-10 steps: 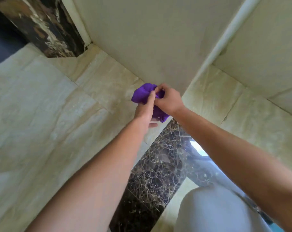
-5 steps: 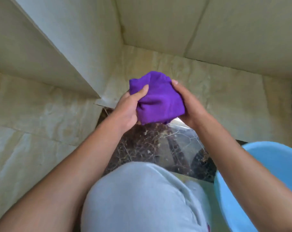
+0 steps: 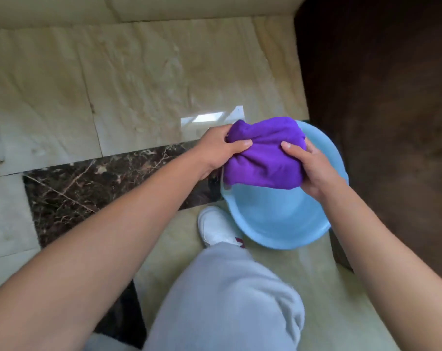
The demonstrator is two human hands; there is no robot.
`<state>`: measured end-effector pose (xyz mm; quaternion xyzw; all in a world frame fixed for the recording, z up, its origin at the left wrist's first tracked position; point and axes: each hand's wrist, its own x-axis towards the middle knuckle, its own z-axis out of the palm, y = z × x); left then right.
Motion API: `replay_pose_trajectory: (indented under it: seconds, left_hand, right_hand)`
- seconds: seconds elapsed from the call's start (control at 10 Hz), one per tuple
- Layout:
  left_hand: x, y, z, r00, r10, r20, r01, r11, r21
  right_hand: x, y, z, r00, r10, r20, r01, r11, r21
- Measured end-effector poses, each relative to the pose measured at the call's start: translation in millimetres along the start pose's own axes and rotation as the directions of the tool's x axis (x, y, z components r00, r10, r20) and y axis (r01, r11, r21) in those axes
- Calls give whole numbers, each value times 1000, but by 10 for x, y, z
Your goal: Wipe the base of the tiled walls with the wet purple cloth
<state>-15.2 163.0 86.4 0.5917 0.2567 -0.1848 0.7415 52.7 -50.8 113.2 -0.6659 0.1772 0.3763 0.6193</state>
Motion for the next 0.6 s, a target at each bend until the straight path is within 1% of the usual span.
replay_pose_trajectory:
  seconds: [0.1, 0.2, 0.3, 0.4, 0.5, 0.6]
  left_hand:
    - [119, -270, 443, 994, -107, 6, 105, 985, 139]
    - [235, -501, 803, 980, -197, -30, 193, 897, 399]
    - [439, -732, 1031, 970, -210, -121, 242, 828, 506]
    - [617, -932, 1139, 950, -243, -196, 312, 772, 553]
    - [747, -1103, 1211, 928, -242, -282, 365, 738, 568]
    - [720, -1121, 1275, 912, -221, -346, 391, 727, 565]
  right_hand:
    - [-19, 285, -404, 986, 127, -112, -133, 990, -52]
    - [46, 594, -745, 929, 211, -303, -262, 955, -139]
    - [182, 872, -1010, 905, 198, -376, -302, 922, -243]
    - [369, 1015, -1107, 896, 101, -433, -276, 890, -363]
    - [581, 1167, -1177, 877, 23, -481, -278, 839, -468]
    - [643, 1160, -1103, 848, 26, -529, -324, 815, -480]
